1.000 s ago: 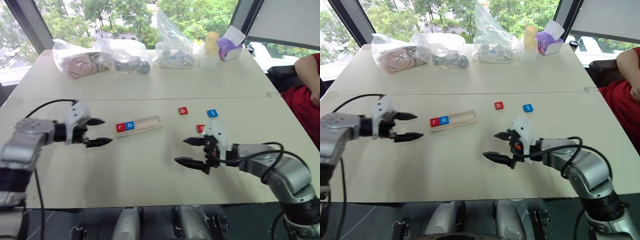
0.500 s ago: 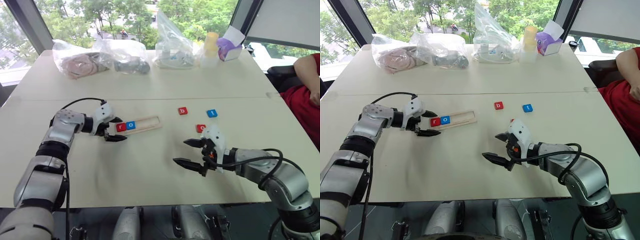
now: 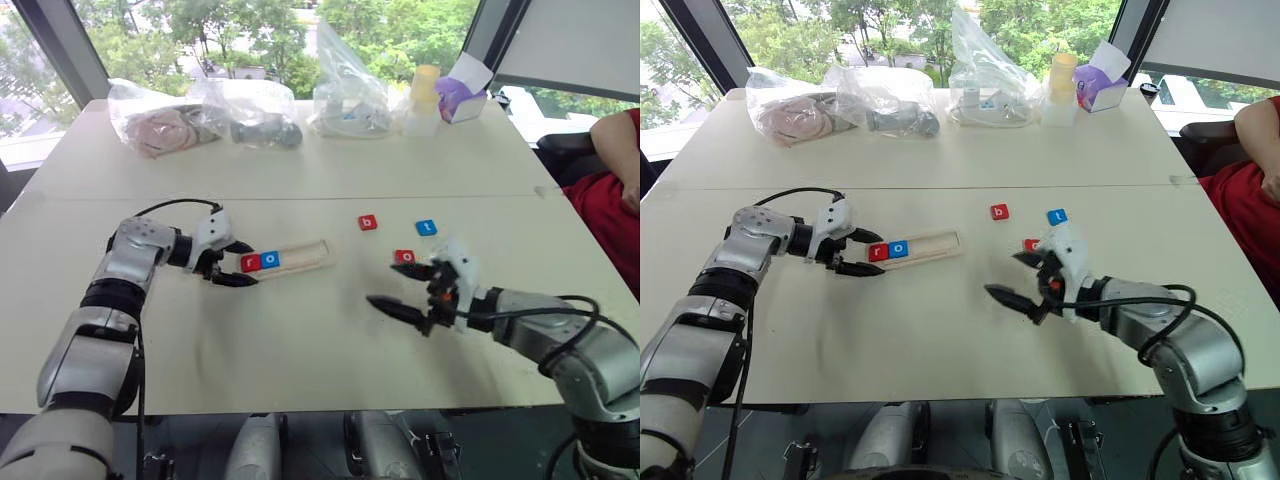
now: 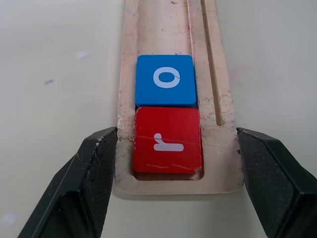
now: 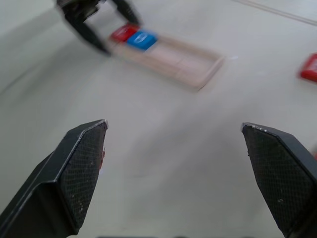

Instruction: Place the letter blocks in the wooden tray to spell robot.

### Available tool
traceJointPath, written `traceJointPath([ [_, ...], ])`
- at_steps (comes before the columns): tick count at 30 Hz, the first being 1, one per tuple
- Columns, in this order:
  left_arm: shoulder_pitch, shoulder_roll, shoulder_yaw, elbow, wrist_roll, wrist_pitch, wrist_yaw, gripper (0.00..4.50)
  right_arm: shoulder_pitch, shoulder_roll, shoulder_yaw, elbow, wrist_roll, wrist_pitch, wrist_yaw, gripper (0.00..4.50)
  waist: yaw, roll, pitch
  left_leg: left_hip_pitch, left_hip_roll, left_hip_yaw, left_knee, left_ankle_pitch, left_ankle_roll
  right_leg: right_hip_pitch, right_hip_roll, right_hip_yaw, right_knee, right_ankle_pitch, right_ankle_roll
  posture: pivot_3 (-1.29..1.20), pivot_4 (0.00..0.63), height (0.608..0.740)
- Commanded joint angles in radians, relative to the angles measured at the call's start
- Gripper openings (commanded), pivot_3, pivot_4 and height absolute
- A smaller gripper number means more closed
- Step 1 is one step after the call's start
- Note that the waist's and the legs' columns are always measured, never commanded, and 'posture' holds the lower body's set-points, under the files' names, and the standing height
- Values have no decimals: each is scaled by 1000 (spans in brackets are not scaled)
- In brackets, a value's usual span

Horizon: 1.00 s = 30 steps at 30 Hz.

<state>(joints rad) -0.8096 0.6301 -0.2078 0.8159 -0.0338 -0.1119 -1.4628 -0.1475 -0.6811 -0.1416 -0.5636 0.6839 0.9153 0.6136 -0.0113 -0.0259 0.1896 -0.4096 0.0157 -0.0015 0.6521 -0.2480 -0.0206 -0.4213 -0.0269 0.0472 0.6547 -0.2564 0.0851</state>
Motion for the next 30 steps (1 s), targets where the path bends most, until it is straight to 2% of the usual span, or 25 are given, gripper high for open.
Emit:
traceJointPath([
  [1, 42, -1, -30, -147, -17, 22, -76, 3112, 34, -14, -81, -14, 25, 2, -11, 4500, -1, 0, 0, 0, 0, 0, 0, 0, 0, 0, 0, 0, 0, 0, 0, 0, 150, 740],
  [11, 58, -43, -53, -212, -5, 87, -75, 3112, 33, 11, -41, -1, -27, -23, -80, 4500, -6, 0, 0, 1, 0, -1, 1, 0, 0, 0, 1, 0, 1, 0, 0, 0, 150, 740],
  [13, 69, -38, -52, -238, -18, 121, -89, 4143, 16, 7, 6, 25, -79, -39, -97, 4500, -6, 0, 0, 1, 0, 0, 1, 0, 0, 0, 2, 0, 1, 0, 0, 0, 150, 740],
  [14, 74, -36, -51, -252, -23, 137, -96, 4448, 4, 11, 25, 40, -98, -46, -106, 4500, -6, 0, 0, 1, 0, 0, 1, 0, 0, 0, 1, 0, 1, 0, 0, 0, 150, 740],
  [19, 99, -25, -34, -314, -15, 143, -35, 4448, -102, 74, 71, 117, -148, -42, -170, 4500, -8, 0, 0, 0, 0, -1, 1, 0, 0, 0, 1, 1, 1, 0, 0, 0, 150, 740],
  [23, 110, 28, 4, -369, -40, 188, -16, 4448, -269, 200, 130, 231, -214, -23, -282, 4500, -12, 0, 0, 1, 1, -1, 1, 0, 0, -2, 2, 2, 2, 0, 0, 0, 150, 740],
  [27, 122, 90, 72, -502, -97, 344, 26, 4448, -437, 329, 207, 453, -338, -53, -398, 4500, -17, 0, 0, 1, 1, -1, 1, 0, 0, -4, 1, 2, 7, 0, 0, 0, 150, 740],
  [30, 153, 107, 158, -627, -145, 449, 127, 4448, -534, 405, 239, 645, -425, -116, -454, 4500, -22, 0, 0, 0, 1, -1, 1, 0, 0, -5, 0, 2, 8, 0, 0, 0, 150, 740],
])
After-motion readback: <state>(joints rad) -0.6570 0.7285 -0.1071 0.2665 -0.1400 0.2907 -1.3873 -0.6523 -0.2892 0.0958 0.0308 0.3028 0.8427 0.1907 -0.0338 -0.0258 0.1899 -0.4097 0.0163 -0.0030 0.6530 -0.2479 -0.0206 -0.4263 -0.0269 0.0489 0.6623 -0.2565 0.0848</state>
